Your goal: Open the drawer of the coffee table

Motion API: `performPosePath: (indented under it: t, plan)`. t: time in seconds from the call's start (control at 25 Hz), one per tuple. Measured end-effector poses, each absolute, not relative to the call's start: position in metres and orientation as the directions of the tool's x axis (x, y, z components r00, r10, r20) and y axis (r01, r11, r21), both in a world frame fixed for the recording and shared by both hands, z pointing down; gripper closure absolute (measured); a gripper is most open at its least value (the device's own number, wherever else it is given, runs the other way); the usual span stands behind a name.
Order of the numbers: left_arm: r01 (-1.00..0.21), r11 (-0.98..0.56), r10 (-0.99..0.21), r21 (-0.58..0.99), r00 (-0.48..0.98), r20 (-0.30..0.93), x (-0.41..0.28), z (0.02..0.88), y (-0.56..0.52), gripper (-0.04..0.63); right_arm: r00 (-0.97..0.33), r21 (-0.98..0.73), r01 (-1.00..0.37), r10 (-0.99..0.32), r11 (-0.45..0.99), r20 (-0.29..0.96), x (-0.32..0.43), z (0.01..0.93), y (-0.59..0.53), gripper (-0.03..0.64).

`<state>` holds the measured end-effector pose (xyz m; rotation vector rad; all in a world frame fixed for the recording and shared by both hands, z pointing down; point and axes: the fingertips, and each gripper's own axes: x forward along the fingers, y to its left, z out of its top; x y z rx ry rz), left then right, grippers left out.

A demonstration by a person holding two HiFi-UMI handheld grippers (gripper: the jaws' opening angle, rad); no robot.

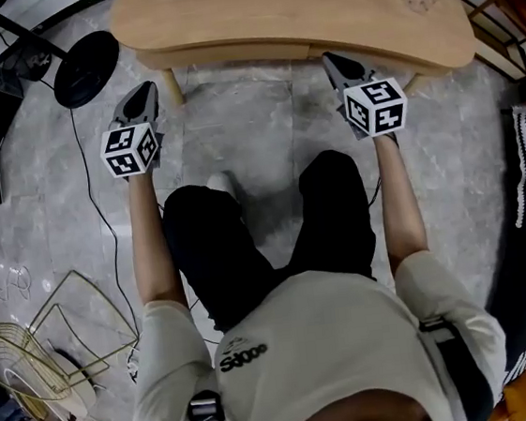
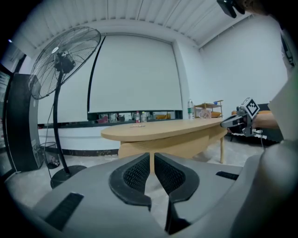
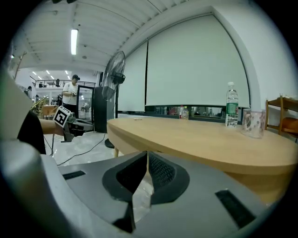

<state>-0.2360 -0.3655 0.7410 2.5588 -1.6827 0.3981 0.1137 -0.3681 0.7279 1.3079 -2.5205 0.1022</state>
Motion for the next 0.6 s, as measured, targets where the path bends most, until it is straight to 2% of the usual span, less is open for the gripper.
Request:
performPosePath:
  t: [0.04,0.16,0.28,0.6]
  plan:
    - [-0.907,-0.412,-0.889,-0.091,0.378,0.257,-0.235,0.748,-0.365,0.550,-0.539,0.072,-0.809,-0.785,0.584,0.305,0.113,0.735,-0.368,0.611]
    - [-0.893,-0.443,-0.866,-0.075,0.404,0.294,-0.230,0.764,-0.365,0.441,-0.541,0.062,-0.805,-0.774,0.590,0.329,0.109,0.751,-0.373,0.527]
    - [-0.887,-0.457,-0.858,-0.073,0.417,0.300,-0.228,0.772,-0.371,0.403,-0.541,0.058,-0.804,-0.767,0.592,0.344,0.104,0.762,-0.382,0.453]
    - [-0.894,-0.447,-0.849,-0.030,0.413,0.330,-0.240,0.790,-0.415,0.295,-0.524,0.054,-0.812,-0.768,0.581,0.368,0.085,0.782,-0.412,0.387]
